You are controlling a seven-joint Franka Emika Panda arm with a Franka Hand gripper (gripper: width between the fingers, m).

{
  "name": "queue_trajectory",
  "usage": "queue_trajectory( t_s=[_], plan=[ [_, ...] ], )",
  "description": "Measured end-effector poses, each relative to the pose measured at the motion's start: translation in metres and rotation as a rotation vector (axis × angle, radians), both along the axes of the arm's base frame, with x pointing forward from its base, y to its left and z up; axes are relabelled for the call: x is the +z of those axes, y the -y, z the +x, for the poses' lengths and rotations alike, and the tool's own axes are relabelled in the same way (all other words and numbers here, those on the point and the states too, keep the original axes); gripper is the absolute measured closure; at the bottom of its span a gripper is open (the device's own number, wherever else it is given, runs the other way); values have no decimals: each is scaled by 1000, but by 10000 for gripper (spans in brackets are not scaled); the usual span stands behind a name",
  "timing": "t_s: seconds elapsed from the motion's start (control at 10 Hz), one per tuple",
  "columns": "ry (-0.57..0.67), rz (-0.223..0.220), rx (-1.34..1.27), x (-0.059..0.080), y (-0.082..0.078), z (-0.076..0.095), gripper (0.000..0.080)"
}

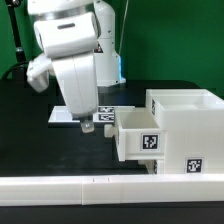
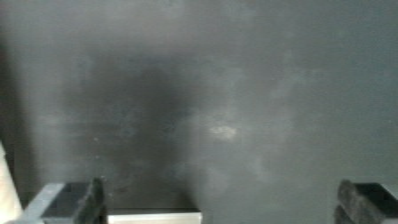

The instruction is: Assemble drawer

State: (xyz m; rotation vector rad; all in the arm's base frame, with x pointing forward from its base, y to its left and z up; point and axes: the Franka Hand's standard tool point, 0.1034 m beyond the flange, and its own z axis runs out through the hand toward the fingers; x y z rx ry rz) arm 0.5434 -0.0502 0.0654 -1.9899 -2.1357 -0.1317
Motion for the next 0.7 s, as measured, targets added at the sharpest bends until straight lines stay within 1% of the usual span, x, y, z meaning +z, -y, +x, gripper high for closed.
queue_trajectory(
  t_s=[0.1, 0.2, 0.7],
  plan=[
    [-6, 5, -14, -5, -3, 2, 151],
    [-16, 4, -35, -7, -11, 2, 151],
    [-50, 0, -157, -1, -55, 7, 151]
  ],
)
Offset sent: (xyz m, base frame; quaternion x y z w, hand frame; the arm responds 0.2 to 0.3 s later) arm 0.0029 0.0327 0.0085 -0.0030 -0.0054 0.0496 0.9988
